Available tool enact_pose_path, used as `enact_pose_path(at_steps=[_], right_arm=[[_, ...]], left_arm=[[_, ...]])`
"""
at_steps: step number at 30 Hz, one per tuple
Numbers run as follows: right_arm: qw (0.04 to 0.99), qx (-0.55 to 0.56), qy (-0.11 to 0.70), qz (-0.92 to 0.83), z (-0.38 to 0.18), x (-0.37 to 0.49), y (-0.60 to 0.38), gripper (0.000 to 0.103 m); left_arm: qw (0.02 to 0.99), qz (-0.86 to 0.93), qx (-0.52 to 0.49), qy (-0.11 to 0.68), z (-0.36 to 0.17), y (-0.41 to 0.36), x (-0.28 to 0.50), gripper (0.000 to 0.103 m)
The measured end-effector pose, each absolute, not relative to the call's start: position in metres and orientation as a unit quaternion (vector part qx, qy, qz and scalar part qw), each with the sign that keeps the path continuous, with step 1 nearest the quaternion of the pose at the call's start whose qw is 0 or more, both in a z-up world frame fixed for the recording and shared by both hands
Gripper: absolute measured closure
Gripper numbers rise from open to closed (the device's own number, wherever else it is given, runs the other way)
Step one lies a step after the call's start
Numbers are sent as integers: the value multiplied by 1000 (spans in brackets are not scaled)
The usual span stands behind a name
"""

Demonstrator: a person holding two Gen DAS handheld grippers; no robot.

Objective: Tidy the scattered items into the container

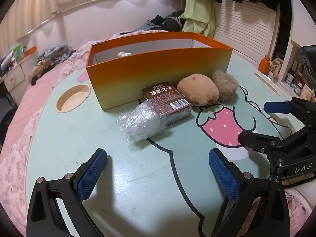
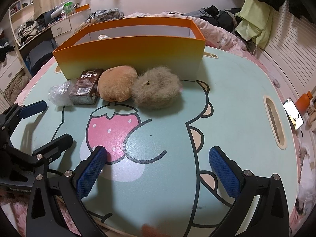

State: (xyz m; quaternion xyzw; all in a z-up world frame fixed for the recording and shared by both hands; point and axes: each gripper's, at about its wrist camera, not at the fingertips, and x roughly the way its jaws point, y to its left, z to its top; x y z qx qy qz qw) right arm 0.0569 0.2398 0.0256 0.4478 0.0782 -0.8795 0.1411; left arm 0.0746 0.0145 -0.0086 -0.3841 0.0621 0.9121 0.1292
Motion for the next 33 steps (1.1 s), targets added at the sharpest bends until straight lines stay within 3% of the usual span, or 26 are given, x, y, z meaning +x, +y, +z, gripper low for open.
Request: enact_pose_path(at_steps=[11,20,27,33], right_arm=[[145,437,75,-885,25,59,242,0],[141,433,72,-887,25,60,242,0],[141,433,71,-887,25,60,243,0],[140,432,71,-888,24,61,243,0]], left_arm=[[147,923,-347,74,13,16,81,0],[92,937,-337,-9,33,-26,52,1],[76,934,-349,14,26,-30,47,18],[107,921,-375,-2,21,-29,46,20]])
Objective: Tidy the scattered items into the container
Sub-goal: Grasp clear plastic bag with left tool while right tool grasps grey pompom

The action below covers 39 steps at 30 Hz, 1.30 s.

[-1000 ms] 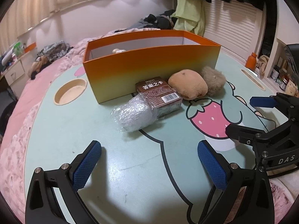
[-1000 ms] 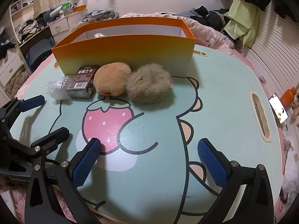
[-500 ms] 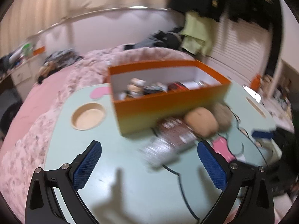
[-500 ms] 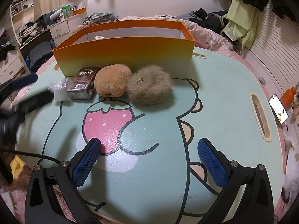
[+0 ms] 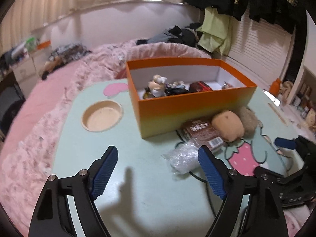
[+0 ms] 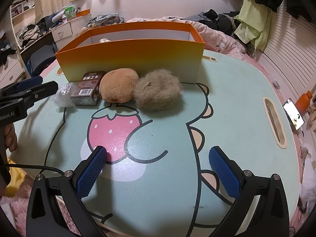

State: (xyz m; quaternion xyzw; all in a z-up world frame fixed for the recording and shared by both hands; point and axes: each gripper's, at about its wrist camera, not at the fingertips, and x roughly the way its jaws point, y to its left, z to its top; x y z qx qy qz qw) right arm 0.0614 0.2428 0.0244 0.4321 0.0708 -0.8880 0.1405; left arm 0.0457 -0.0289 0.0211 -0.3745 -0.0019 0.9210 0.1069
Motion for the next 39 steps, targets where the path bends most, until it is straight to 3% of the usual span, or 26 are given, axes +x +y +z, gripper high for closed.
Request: enact_pose_path(at_steps=[2,10,17,21,28,31,34,39], right_arm=[[140,432,71,-888,24,62,243,0],[140,432,71,-888,24,62,243,0],[143,432,71,-888,23,61,243,0],[142,432,71,-888,23,60,243,0],[148,432,47,-889,27,60,248,1],[153,419,14,-895,37,56,257,16],[139,405,-5,-904,50,44,259,21],[142,426,-43,-893,51,12,255,40]], left_arm=[[116,915,-385,-15,19,-31,44,21],[129,919,-372,15,19,-21,45,44],[168,904,-392,-4,11,-8,38,45],[163,909,-384,18,10,-1,40,67],[155,923,-351,15,32,-24,57,68],[134,935,-328,22,45,-35,63,68],[128,939,-319,21,53,-41,64,68],[137,937,-322,11,55,-41,64,68]])
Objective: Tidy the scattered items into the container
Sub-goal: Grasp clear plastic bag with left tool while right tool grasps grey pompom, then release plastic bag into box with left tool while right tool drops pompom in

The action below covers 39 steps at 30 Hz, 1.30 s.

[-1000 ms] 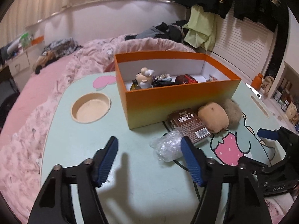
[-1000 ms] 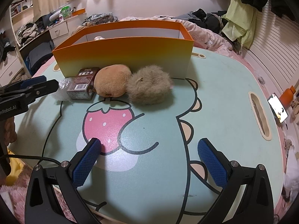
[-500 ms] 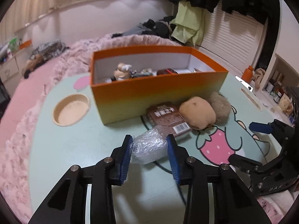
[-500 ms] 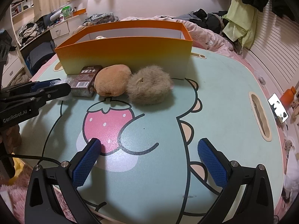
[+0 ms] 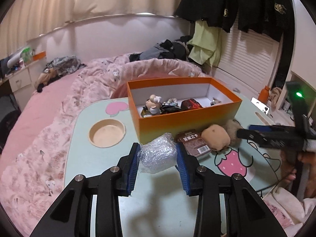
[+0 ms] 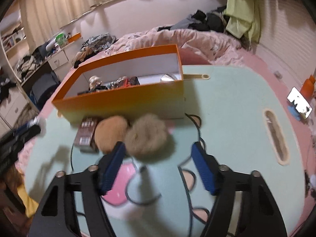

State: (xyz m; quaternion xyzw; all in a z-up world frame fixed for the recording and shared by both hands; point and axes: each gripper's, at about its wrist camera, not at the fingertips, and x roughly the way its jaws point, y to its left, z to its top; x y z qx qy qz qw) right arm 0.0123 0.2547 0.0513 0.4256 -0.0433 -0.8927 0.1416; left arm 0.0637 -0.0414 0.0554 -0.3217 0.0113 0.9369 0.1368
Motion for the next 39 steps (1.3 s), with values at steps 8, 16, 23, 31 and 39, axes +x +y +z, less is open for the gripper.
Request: enact_pose_path(at_steps=[8,16,23,31,39], right_arm=[[120,432,-6,-894,37,-5,238,73],[123,411,-40,-902,45,7,257,75],[145,368,-31,-918,86,4,252,75],[157,382,-7,-911,97,-45,230,75],[153,404,6,-902,84,-73,222,74]], left_arm=[[152,932,-329,10,51,-30,65,68],[167,929,-329,0,57,-20,59,68],[175,926,-334,-2,77,-3,26,68],[173,911,-373,-20,76,19,-39,68],[151,908,-390,-27,63,19,-69,64]])
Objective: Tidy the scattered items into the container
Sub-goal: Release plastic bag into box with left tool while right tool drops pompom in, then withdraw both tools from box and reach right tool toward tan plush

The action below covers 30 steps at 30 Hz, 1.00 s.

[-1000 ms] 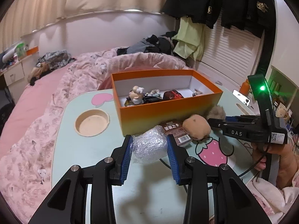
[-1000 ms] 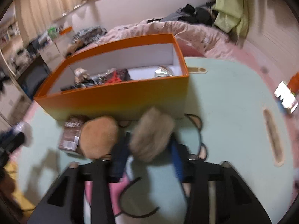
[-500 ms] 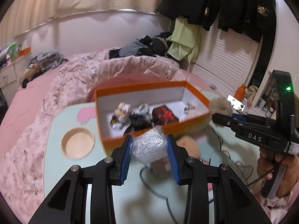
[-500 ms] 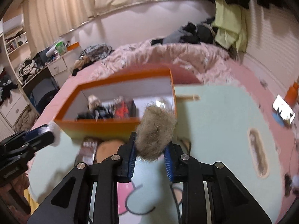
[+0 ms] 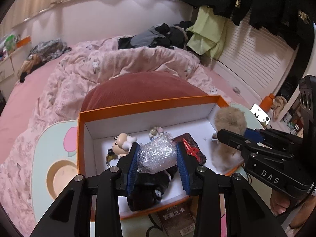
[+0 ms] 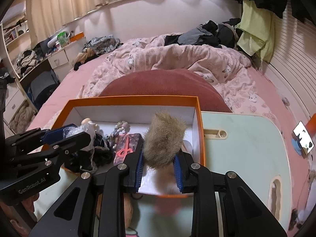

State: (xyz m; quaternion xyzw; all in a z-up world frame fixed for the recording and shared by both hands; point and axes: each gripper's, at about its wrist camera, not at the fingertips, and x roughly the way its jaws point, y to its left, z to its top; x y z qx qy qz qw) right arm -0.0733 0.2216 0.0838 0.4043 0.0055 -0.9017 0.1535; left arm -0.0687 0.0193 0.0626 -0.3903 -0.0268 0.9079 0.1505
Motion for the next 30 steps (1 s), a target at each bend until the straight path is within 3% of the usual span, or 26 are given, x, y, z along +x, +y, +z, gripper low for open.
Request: enact_pose_path(at_steps=[3,6,8,13,23,30], right_arm=[[150,406,-15,-902,81,-76,226,71],[139,384,-54,-911,85,-70,236,54],[141,364,-69,-918,90,-63,240,37],[133,336,-45,-931,104,-39,237,37],[121,382,39,-915,81,24,235,37],[123,420,48,-898,46,42,237,37]], left_arm=[[152,911,-382,-44,65,15,-66,42],[157,914,-371,-52,69,12,-60,28],[156,917,-364,-51,73,10,-54,27],[156,916,-365,-57,77,5,-35,16],[156,902,-396,-71,48,-16,35,15],[131,898,-418,-37,10,-13,54,14]])
